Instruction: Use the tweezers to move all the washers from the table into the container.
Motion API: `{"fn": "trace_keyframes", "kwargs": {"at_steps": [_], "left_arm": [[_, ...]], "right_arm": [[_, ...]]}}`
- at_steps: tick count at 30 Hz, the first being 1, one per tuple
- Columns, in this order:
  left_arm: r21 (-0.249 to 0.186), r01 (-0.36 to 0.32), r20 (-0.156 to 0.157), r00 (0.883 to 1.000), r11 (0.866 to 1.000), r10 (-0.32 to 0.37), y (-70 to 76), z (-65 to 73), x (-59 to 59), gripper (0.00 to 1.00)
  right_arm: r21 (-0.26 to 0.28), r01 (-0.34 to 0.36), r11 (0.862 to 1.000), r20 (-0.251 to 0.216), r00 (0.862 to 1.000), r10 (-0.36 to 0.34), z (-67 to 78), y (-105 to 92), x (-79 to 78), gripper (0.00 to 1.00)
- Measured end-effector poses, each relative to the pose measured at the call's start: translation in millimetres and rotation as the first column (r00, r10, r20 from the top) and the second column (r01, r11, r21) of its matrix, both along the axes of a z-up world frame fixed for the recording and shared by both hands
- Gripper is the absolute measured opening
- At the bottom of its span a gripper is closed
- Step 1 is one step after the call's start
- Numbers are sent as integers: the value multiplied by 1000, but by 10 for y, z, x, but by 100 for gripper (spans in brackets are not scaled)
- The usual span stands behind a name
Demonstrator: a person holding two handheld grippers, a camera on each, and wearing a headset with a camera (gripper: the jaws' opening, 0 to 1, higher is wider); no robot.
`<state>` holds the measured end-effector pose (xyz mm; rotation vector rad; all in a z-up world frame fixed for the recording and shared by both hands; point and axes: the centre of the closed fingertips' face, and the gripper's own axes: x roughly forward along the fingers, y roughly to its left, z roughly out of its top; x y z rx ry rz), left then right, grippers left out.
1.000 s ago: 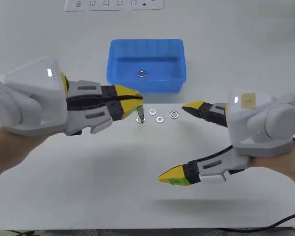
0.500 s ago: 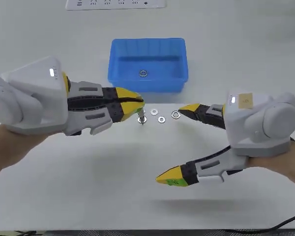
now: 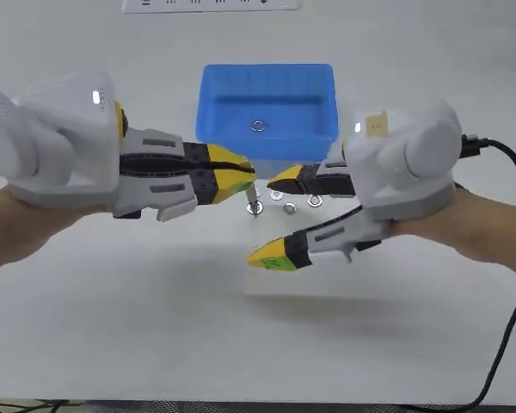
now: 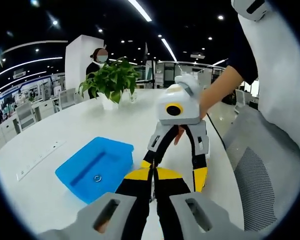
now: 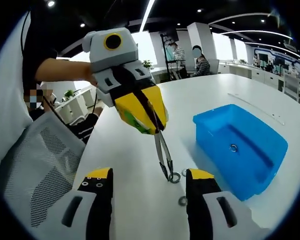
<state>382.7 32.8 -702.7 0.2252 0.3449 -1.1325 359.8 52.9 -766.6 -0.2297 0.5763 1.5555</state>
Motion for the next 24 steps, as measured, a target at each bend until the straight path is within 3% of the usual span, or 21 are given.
{"fn": "trace_keyframes", "kwargs": {"at_steps": [11, 24], "left_arm": [[-2, 32, -17, 999, 999, -32, -48, -3, -57, 5], [5, 49, -16, 999, 999, -49, -31, -10, -61, 5]], "right_arm": [[-12, -81, 997, 26, 996, 82, -46, 102, -14, 33], [-36, -116, 993, 81, 990, 118, -77, 112, 97, 16]]}}
